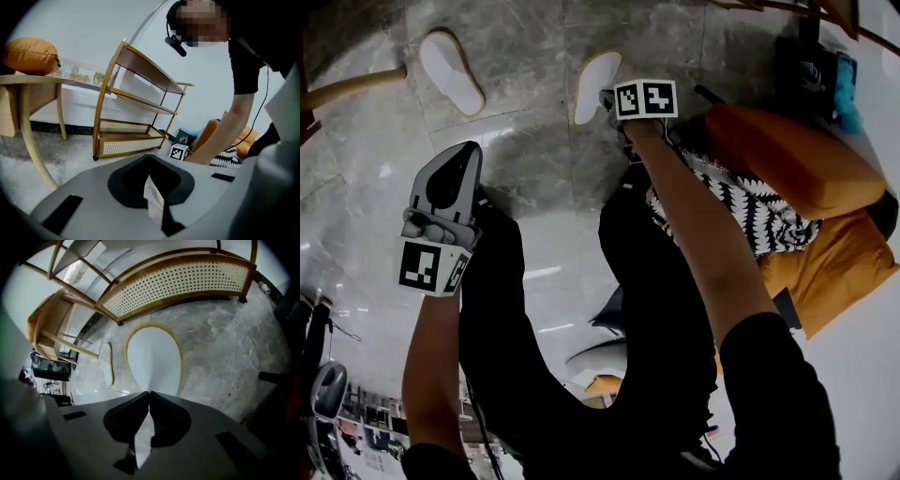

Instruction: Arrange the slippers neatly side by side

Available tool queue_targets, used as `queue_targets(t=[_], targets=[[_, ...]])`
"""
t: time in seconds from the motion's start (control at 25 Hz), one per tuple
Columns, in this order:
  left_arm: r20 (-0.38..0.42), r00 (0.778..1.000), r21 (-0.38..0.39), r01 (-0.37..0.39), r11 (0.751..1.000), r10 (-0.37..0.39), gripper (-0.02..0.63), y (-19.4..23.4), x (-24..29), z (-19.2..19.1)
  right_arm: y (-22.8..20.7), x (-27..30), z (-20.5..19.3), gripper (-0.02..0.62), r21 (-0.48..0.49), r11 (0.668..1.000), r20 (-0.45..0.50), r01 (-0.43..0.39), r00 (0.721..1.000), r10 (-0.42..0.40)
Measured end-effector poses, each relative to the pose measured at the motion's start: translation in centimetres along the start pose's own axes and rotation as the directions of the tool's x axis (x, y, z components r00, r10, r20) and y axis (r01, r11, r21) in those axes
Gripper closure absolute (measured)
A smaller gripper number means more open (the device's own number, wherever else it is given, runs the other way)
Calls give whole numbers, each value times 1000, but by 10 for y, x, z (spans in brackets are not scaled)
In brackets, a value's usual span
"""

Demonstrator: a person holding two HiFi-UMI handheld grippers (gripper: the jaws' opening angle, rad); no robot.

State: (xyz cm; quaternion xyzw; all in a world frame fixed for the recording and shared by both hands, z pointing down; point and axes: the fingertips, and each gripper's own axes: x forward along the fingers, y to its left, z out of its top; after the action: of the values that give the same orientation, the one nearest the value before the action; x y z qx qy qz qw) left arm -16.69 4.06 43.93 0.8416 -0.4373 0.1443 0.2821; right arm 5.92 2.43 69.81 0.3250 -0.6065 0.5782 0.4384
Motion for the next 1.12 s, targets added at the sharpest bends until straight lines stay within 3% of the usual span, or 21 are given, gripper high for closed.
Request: queue_targets(t=[0.32,0.56,0.76,1.12], targets=[[9,1000,-10,-7,1000,7,589,-4,12,-14,-34,43,-9,560,-10,999,-116,41,992,-42],[4,1000,0,-13,1000,13,589,3,14,-30,-45,69,-15,560,-147,987,-170,66,981,-91],[-15,1000,-9,-22,1000,22,589,1,13,-44,-47,77,-19,560,-189,979,-175,78,978,-112],[-16,1000,9,-6,1000,6,589,-16,14,-43,-45,82,-24,558,-374,923,-207,94,961,-182]])
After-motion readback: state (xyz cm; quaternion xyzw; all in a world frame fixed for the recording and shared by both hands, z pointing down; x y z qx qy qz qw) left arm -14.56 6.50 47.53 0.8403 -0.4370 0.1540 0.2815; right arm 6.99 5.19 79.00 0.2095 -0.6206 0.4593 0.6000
